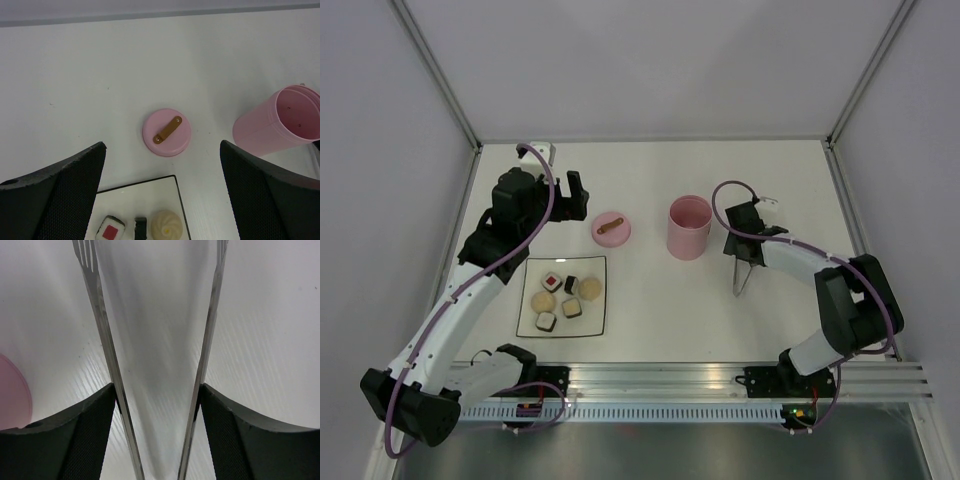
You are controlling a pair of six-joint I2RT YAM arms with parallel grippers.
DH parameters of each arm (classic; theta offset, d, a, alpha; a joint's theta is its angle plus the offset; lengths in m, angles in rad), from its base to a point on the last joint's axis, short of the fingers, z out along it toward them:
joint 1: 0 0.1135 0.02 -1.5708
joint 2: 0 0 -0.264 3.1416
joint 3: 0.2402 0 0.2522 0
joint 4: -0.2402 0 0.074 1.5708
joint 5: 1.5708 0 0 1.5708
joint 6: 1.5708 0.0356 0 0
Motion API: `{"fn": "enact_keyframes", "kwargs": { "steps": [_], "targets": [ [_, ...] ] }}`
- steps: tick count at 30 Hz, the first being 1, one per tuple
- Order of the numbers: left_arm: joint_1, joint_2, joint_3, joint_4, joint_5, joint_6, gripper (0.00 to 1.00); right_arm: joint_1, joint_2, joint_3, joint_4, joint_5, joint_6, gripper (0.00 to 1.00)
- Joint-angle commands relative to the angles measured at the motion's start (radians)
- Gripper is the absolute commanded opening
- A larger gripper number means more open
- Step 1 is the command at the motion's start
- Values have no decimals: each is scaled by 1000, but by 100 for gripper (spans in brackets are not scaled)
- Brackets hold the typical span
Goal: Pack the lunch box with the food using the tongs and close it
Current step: Pick up the clamp at the center of the board.
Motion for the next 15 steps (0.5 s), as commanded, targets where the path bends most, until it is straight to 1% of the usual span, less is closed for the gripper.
{"fn": "enact_keyframes", "kwargs": {
  "steps": [1, 4, 10, 13, 15],
  "targets": [
    [-10, -6, -4, 22, -25, 45, 100, 2, 74, 51, 36, 46, -34, 75],
    [-13, -12, -5, 22, -32, 48, 100, -25, 106, 48, 84, -13, -59, 75],
    [-17, -17, -5, 22, -37, 49, 100, -73, 74, 0, 147, -105, -53, 80],
    [-22, -17, -5, 22, -37, 49, 100, -73, 52, -27, 151, -138, -54, 89],
    [-26, -15, -7, 22, -40, 49, 100, -73, 46, -58, 164, -135, -49, 90]
  ]
}}
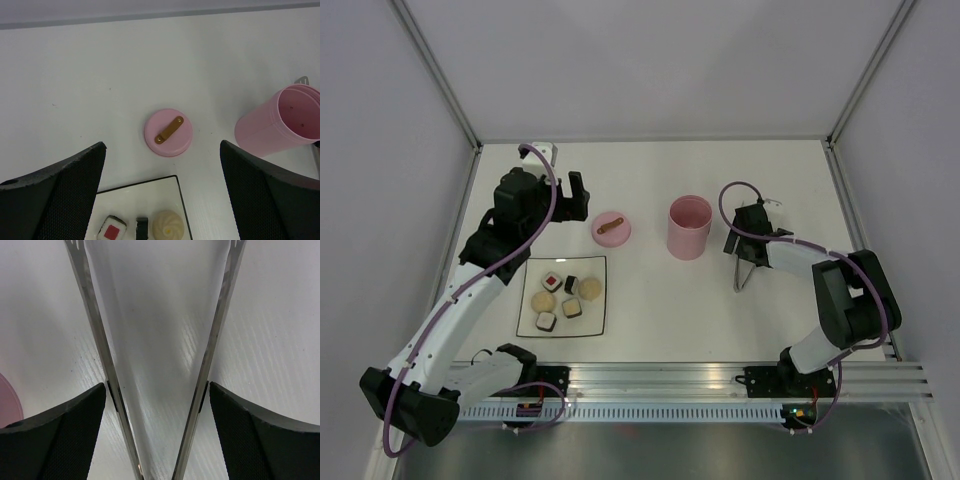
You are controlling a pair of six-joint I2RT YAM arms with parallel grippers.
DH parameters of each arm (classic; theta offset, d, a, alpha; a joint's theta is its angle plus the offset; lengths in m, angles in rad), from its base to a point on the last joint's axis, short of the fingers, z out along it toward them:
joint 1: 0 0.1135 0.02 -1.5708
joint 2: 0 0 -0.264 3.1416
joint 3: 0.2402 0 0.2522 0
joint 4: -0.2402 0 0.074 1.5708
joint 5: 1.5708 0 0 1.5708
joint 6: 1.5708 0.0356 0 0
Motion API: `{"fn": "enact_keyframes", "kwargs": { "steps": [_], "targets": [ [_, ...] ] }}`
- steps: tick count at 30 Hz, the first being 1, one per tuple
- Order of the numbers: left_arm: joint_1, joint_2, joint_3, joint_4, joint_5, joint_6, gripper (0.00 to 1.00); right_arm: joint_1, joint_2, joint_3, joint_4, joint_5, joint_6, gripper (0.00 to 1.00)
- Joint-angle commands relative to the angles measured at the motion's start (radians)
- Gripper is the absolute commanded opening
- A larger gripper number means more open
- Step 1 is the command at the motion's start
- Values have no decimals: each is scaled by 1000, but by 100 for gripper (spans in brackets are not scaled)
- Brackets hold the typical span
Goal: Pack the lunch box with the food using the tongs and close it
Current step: Pick up the clamp at the center of the board.
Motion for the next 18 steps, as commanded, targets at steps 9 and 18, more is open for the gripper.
{"fn": "enact_keyframes", "kwargs": {
  "steps": [9, 18],
  "targets": [
    [-17, -7, -8, 22, -18, 43, 100, 5, -44, -93, 44, -30, -7, 90],
    [-19, -5, -8, 22, -24, 47, 100, 40, 27, -29, -18, 14, -27, 87]
  ]
}}
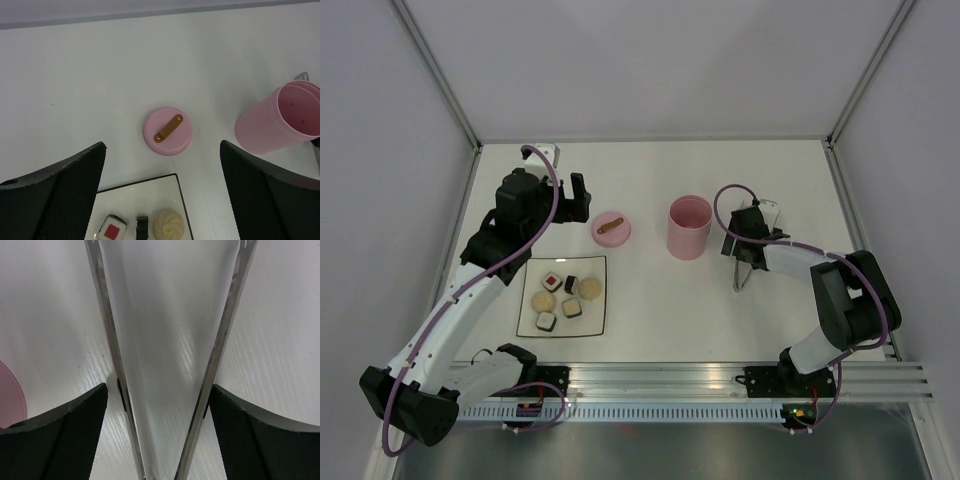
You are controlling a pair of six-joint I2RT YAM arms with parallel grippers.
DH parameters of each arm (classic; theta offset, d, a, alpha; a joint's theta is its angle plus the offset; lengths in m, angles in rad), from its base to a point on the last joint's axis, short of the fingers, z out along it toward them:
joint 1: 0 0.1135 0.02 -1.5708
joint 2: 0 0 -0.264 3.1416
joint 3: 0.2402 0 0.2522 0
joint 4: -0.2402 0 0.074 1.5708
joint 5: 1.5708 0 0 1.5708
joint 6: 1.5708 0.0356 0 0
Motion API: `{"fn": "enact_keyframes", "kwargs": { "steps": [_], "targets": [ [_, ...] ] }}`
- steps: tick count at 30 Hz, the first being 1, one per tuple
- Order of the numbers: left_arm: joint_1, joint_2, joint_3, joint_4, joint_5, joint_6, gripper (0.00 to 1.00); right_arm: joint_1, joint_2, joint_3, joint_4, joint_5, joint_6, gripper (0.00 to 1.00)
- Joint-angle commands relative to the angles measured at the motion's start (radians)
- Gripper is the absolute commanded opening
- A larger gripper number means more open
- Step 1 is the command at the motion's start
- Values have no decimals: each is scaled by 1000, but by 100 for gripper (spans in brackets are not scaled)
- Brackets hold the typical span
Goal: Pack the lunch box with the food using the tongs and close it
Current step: Pick up the clamp at the center of the board.
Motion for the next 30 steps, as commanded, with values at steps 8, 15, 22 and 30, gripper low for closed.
{"fn": "enact_keyframes", "kwargs": {
  "steps": [8, 15, 22, 30],
  "targets": [
    [-7, 4, -3, 24, -24, 39, 100, 11, 63, 8, -72, -1, 18, 75],
    [-7, 15, -3, 22, -21, 38, 100, 11, 49, -20, -59, -10, 33, 65],
    [-7, 27, 0, 21, -18, 36, 100, 11, -24, 72, -142, 7, 10, 60],
    [-5, 36, 9, 10, -1, 35, 100, 8, -101, 294, -304, 19, -36, 59]
  ]
}}
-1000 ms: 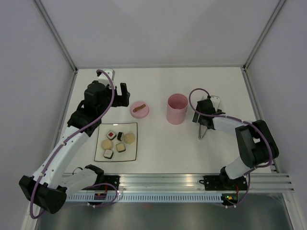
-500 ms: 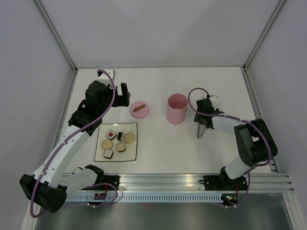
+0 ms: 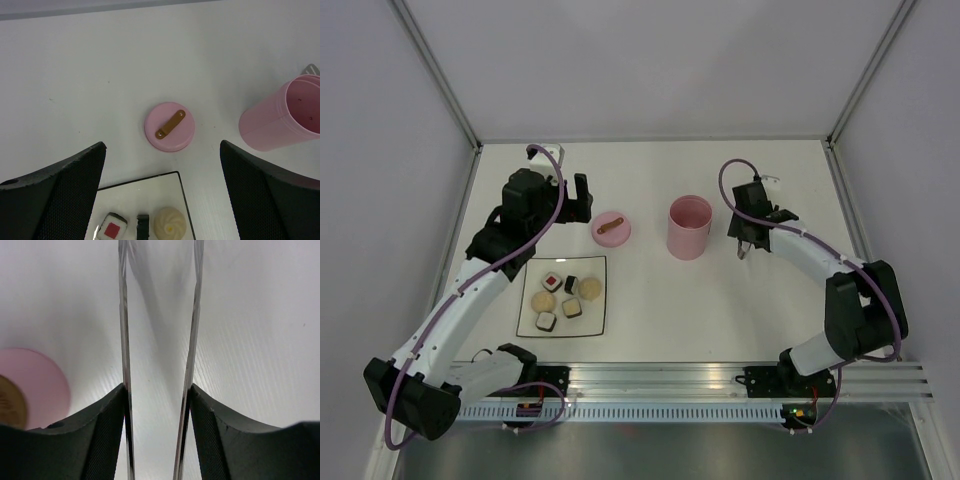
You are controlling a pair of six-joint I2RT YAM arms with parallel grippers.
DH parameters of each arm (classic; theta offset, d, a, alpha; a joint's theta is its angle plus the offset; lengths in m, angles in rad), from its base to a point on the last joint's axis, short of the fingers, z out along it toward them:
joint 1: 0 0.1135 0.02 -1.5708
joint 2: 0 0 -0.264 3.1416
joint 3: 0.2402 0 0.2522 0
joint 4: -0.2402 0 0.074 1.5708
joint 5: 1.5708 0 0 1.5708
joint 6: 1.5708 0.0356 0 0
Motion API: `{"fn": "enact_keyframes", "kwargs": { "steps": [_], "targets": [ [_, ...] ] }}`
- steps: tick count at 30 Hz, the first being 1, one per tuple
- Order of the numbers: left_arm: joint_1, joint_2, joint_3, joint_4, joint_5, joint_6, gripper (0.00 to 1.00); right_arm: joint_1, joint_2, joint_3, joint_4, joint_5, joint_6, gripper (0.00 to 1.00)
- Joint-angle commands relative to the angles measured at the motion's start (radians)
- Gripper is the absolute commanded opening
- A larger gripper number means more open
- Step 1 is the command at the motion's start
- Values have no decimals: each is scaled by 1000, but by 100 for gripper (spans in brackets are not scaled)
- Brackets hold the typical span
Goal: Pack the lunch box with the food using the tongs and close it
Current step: Pick up the clamp at the center of the board.
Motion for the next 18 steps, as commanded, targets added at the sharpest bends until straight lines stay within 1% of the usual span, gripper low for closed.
{"fn": "enact_keyframes", "kwargs": {
  "steps": [1, 14, 16, 18],
  "targets": [
    [-5, 2, 12, 12, 5, 33, 100, 3, -55, 125, -72, 3, -36, 59],
    [-4, 20, 16, 5, -1, 31, 100, 0, -102, 350, -162, -70, -76, 57],
    [-4, 33, 21, -3, -30, 18, 100, 1, -104, 395, -167, -101, -109, 57],
    [-4, 45, 39, -21, -117, -1, 100, 3, -104, 448, -175, -153, -143, 57]
  ]
}}
